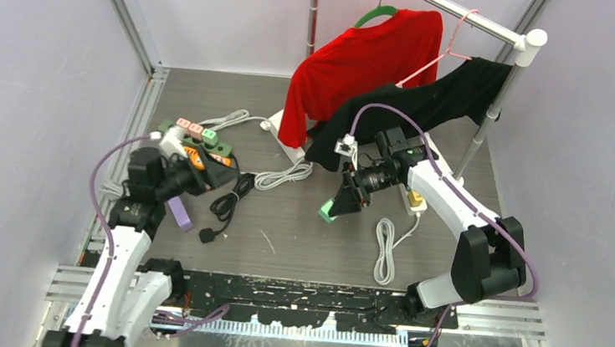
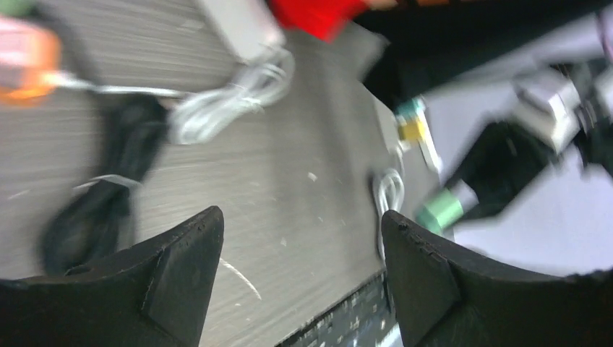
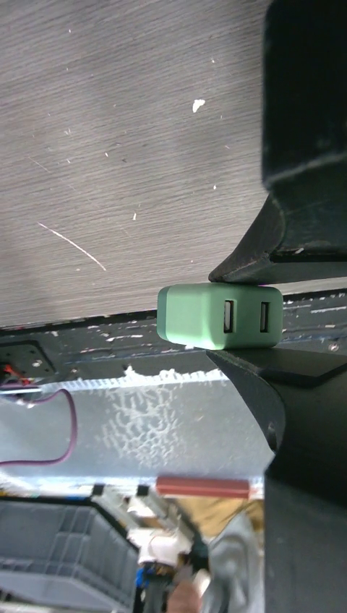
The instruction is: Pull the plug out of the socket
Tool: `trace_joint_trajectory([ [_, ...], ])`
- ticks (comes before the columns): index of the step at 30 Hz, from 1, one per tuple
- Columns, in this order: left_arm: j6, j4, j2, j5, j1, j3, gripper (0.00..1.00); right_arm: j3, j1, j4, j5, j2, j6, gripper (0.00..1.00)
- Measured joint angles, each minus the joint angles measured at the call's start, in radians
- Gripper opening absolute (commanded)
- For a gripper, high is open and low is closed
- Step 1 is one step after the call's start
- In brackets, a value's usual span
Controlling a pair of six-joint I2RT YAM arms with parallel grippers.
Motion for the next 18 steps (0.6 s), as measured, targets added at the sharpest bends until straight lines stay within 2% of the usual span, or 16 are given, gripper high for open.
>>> trace_joint_trajectory([
  [5, 0.032, 0.292, -0.071, -0.077, -0.452, -0.117, 0.8, -0.008, -0.045, 0.086, -0.06, 0.029, 0.12, 0.04],
  [9, 0.145, 0.531, -0.095, -0.252, -0.771, -0.277, 0.8, -0.034, -0.069, 0.158, -0.084, 0.039, 0.216, 0.07],
  [12, 0.282, 0.629, -0.035, -0.4, -0.981, -0.309, 0.86, -0.036, -0.074, 0.189, -0.091, 0.064, 0.26, 0.07],
  [15, 0.432, 0.714, 0.082, -0.549, -1.146, -0.293, 0.91, -0.036, -0.074, 0.21, -0.097, 0.096, 0.295, 0.07],
  [18, 0.553, 0.757, 0.208, -0.667, -1.236, -0.257, 0.92, -0.036, -0.074, 0.222, -0.102, 0.126, 0.322, 0.07],
])
